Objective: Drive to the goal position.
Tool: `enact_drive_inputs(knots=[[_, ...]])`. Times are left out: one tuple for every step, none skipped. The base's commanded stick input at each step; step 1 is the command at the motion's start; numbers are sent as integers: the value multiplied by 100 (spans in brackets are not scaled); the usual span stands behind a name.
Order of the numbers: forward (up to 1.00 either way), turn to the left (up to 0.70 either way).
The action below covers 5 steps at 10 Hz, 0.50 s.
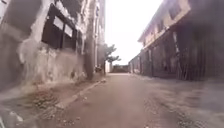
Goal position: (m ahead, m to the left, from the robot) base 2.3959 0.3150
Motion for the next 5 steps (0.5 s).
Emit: enact_drive_inputs(knots=[[85, -14], [85, -4], [85, -15], [85, -17], [85, -3]])
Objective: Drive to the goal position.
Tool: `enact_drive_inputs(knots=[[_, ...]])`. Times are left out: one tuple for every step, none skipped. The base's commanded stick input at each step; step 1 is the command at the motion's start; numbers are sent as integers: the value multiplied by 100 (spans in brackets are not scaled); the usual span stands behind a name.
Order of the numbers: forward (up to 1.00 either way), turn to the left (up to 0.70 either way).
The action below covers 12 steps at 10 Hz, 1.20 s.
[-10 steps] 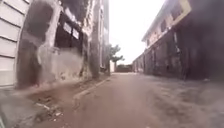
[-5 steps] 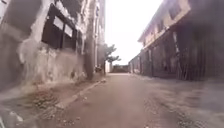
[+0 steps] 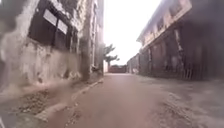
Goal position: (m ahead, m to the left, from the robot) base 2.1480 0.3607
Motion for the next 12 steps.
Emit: enact_drive_inputs(knots=[[85, 0], [85, 0], [85, 0], [85, 0], [85, 0], [85, 0], [85, 0], [85, 0], [85, 0], [85, 0], [85, 0], [85, 0]])
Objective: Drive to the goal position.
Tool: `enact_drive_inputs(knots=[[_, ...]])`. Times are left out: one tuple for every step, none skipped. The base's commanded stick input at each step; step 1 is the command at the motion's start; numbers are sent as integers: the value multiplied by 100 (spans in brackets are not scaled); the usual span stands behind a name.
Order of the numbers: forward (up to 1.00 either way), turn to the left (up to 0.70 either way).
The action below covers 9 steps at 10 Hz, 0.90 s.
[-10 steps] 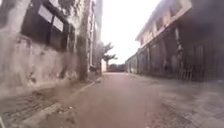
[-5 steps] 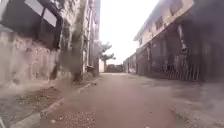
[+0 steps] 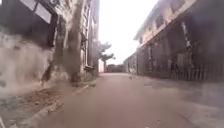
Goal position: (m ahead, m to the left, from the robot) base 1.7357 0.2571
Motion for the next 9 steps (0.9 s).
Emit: enact_drive_inputs(knots=[[85, 0], [85, 0], [85, 0], [85, 0], [85, 0], [85, 0], [85, 0], [85, 0], [85, 0]])
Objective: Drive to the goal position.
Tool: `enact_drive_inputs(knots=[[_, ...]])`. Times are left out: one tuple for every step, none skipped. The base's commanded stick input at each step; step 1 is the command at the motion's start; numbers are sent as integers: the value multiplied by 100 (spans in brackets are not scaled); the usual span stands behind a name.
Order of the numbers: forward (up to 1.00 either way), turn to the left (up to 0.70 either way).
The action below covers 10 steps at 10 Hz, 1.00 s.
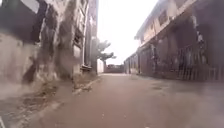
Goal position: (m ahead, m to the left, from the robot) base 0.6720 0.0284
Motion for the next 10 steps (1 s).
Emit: enact_drive_inputs(knots=[[85, 0], [85, 0], [85, 0], [85, 0], [85, 0], [85, 0], [85, 0], [85, 0], [85, 0], [85, 0]])
